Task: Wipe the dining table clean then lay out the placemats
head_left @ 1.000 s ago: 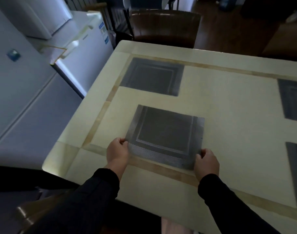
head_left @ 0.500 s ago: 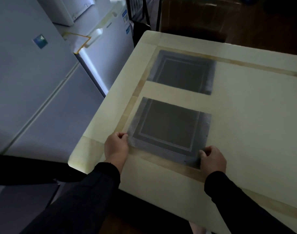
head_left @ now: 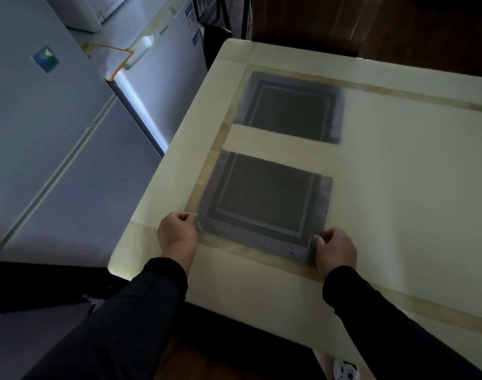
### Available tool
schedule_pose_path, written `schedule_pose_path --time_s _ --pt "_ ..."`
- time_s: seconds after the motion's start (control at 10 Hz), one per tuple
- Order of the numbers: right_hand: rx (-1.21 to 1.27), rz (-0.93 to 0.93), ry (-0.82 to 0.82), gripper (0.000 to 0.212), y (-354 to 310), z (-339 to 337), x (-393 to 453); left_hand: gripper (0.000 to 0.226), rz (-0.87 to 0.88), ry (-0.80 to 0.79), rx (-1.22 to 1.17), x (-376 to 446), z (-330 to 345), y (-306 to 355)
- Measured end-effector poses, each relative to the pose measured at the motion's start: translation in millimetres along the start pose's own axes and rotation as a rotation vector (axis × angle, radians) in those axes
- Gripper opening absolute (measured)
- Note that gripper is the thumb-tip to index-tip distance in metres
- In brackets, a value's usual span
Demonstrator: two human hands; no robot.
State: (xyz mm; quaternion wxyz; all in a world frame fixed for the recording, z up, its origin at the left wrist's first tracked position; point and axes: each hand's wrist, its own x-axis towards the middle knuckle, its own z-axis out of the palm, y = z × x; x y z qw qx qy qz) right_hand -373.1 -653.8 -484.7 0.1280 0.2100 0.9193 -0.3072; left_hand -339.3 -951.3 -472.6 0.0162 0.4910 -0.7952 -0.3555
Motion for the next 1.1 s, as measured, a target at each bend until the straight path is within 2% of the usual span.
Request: schedule_pose_path --time_s 0.5,0.7,0.8,0.9,1.0,1.1 --pt "0.006 0.015 0.018 0.019 2.5 1.6 2.0 0.020 -0.009 0.009 0.002 0.8 4.3 0.3" --pt "0.115 0.011 0.038 0.021 -1.6 -3.0 -3.5 0.023 -0.031 0.035 0.006 -1.6 3.2 3.1" --pt "0.086 -0.031 0.009 0.014 -3.6 -8.2 -9.0 0.015 0.025 0.081 0.030 -5.7 3.1 1.1" --pt "-0.016 -0.186 -0.014 0.011 2.1 -11.4 -16.2 0.007 0.235 0.101 0.151 -22.8 6.2 4.2" --pt "-0.079 -0.322 -0.056 0.020 15.2 -13.7 -21.1 0.020 0.461 0.022 0.269 -46.5 17.2 10.4" --pt "-0.080 -0.348 -0.078 0.023 25.6 -18.5 -21.8 0.023 0.473 -0.013 0.435 -64.8 27.2 10.1"
